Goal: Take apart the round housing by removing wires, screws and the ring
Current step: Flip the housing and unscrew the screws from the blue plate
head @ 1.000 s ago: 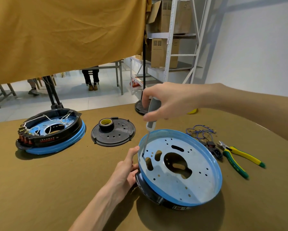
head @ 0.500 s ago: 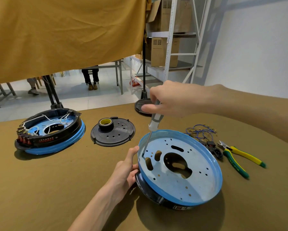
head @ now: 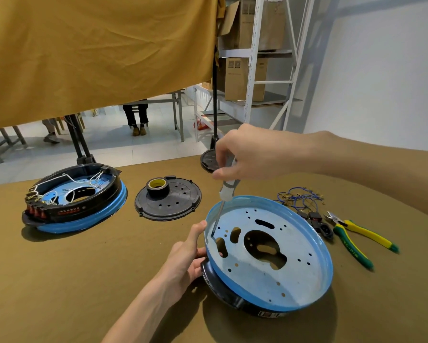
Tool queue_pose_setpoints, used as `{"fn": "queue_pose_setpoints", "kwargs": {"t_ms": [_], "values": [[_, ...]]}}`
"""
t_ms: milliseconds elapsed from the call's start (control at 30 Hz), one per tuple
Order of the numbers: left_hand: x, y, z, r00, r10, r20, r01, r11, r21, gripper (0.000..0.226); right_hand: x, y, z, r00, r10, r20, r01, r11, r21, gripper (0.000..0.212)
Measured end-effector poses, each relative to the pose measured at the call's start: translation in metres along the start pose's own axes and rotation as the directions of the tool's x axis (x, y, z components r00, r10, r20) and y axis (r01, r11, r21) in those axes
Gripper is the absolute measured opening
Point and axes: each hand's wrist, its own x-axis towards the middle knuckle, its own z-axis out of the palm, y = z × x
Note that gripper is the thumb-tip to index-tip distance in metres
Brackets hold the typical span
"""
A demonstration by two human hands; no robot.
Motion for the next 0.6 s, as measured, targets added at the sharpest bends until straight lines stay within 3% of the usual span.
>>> {"fn": "queue_pose_setpoints", "kwargs": {"t_ms": [67,133,200,300,400,433,500,600], "values": [[0.001,0.000,-0.002,1.000,-0.004,0.018,0.004,1.000,0.002,0.108,0.000,-0.001,-0.008,0.997,-0.061,0.051,0.049,0.979,0.200,0.025],[0.003,-0.001,-0.003,0.999,-0.004,0.032,0.003,1.000,0.009,0.100,0.000,0.000,-0.011,0.992,-0.098,0.079,0.076,0.965,0.252,0.034],[0.004,-0.002,-0.004,0.999,-0.007,0.032,0.007,1.000,0.009,0.094,-0.002,-0.003,-0.006,0.994,-0.052,0.092,0.029,0.972,0.235,0.036],[0.005,-0.003,-0.004,0.999,-0.014,0.036,0.013,1.000,0.019,0.090,-0.001,-0.005,-0.001,0.999,0.038,-0.006,-0.038,0.999,0.000,0.042],[0.004,-0.003,-0.003,0.999,-0.006,0.043,0.005,0.999,0.038,0.088,-0.001,-0.003,-0.008,0.989,0.003,0.146,-0.035,0.975,0.219,0.024],[0.004,-0.003,-0.003,0.999,-0.008,0.042,0.006,0.999,0.044,0.087,-0.002,-0.002,-0.012,0.980,-0.025,0.196,-0.025,0.969,0.245,0.028],[0.003,-0.001,-0.002,0.999,-0.020,0.042,0.018,0.999,0.046,0.084,-0.004,0.000,-0.014,0.975,-0.049,0.218,-0.003,0.973,0.232,0.041],[0.003,0.000,-0.002,0.998,-0.042,0.042,0.040,0.998,0.054,0.076,-0.006,-0.003,-0.008,0.989,0.023,0.144,-0.037,0.994,0.099,0.038]]}}
